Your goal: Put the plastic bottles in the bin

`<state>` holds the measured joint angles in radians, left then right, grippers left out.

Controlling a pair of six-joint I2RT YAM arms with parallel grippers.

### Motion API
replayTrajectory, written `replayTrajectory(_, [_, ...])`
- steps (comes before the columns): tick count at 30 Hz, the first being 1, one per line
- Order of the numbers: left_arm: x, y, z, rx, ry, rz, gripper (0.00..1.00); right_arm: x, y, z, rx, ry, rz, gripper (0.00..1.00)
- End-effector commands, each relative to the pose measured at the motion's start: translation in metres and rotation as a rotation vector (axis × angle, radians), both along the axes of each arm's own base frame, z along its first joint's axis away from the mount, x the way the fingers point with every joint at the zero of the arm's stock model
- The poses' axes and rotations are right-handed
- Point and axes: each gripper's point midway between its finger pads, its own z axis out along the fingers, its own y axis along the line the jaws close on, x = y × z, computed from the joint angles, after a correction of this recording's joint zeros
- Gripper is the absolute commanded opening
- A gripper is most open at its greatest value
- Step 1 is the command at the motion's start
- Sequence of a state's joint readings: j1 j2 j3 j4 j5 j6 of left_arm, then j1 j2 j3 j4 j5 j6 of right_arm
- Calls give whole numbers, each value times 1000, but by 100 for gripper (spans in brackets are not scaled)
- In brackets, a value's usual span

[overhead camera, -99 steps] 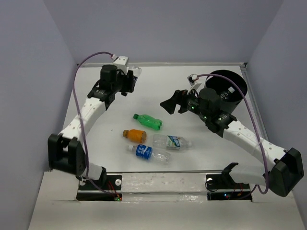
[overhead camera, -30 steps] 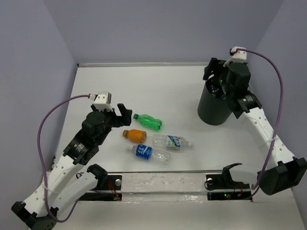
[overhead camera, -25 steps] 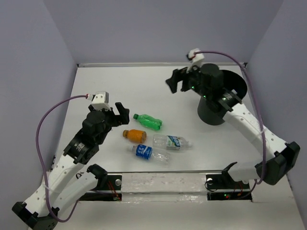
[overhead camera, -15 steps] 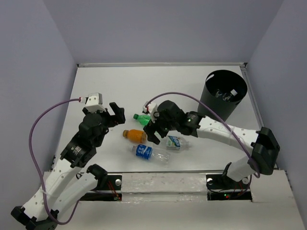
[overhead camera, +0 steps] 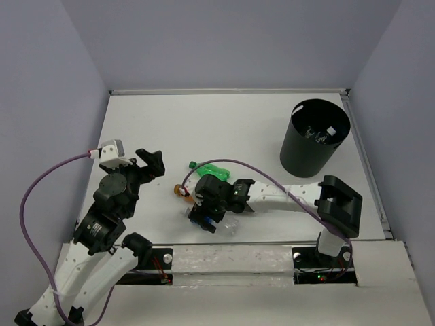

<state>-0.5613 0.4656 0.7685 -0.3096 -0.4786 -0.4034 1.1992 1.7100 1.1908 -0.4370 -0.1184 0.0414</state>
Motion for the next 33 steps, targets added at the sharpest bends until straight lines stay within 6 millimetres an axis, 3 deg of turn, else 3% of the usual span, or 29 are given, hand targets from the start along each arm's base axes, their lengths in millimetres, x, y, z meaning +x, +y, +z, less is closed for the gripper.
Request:
replayTrajectory(1, [4, 1, 4, -14, -19, 17, 99, 12, 23, 14, 37, -69, -24, 88])
replayTrajectory(11, [2, -2, 7, -15, -31, -7, 99, 7, 36, -18, -32, -80, -14, 87])
replayTrajectory(15, [2, -2, 8, -16, -34, -7, 99, 4, 40, -8, -18, -118, -15, 55])
replayTrajectory(17, [2, -1, 8, -14, -35, -7, 99, 4, 41, 4, 11, -118, -26, 51])
replayTrajectory(20, [2, -2, 8, -18, -34, -10, 99, 9, 44, 50, 111, -159, -60, 46])
replayTrajectory(21, [2, -3, 9, -23, -39, -12, 99, 13, 44, 82, 180, -194, -79, 44])
replayTrajectory(22, [2, -2, 9, -24, -37, -11, 99, 18, 41, 96, 203, -227, -98, 43])
replayTrajectory(25, [1, -3, 9, -29, -40, -14, 99, 49, 27, 173, 337, -411, -215, 43])
replayTrajectory(26, [1, -3, 9, -29, -39, -15, 99, 78, 13, 201, 379, -494, -322, 43])
replayTrajectory(27, [1, -3, 9, -30, -41, -17, 99, 94, 1, 221, 402, -559, -365, 42])
replayTrajectory(29, [1, -4, 9, -30, -39, -21, 99, 128, -35, 284, 526, -696, -521, 42])
replayTrajectory(30, [1, -4, 9, -28, -39, -23, 99, 165, -76, 300, 522, -784, -683, 42])
replayTrajectory(31, [1, -5, 9, -27, -39, -28, 99, 179, -107, 337, 625, -855, -797, 42])
replayTrajectory(33, [1, -5, 10, -26, -42, -28, 99, 207, -174, 369, 651, -991, -1042, 42])
